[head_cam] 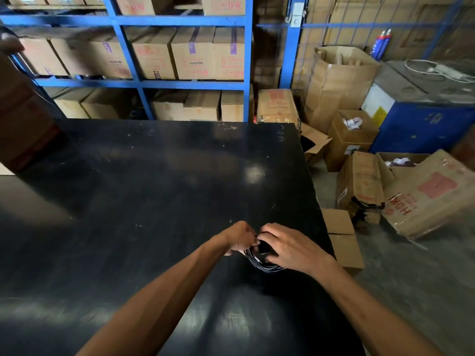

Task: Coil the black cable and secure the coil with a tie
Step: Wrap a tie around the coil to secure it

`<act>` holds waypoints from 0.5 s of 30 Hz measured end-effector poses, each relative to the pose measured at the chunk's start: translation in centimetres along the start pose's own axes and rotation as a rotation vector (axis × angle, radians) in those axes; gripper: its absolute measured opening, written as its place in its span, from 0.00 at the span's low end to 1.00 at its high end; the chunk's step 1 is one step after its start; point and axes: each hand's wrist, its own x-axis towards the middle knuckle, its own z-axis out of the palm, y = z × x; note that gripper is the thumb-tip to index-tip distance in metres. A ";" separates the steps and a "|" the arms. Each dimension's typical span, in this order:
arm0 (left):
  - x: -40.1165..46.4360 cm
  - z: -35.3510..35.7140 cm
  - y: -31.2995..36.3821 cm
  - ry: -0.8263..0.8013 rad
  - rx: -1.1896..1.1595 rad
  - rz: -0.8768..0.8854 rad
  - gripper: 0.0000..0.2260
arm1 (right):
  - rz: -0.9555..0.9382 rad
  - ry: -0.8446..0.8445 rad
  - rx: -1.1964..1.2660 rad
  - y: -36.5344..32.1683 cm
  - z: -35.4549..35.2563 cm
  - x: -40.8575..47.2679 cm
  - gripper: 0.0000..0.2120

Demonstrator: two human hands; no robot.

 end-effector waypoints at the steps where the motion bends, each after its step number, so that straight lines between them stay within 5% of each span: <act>1: -0.1 -0.3 0.1 -0.020 -0.008 0.000 0.08 | -0.012 0.015 -0.031 -0.1 -0.1 0.0 0.20; 8: -0.9 -1.2 -0.8 -0.119 -0.262 0.178 0.10 | -0.004 0.215 -0.006 0.1 0.2 0.1 0.12; 11: -1.2 -1.1 -1.7 -0.105 -0.265 0.292 0.09 | 0.136 0.356 0.187 0.1 0.3 0.3 0.02; 15: -1.0 -1.0 -2.3 0.023 -0.089 0.356 0.13 | 0.431 0.382 0.471 -0.1 0.9 0.5 0.10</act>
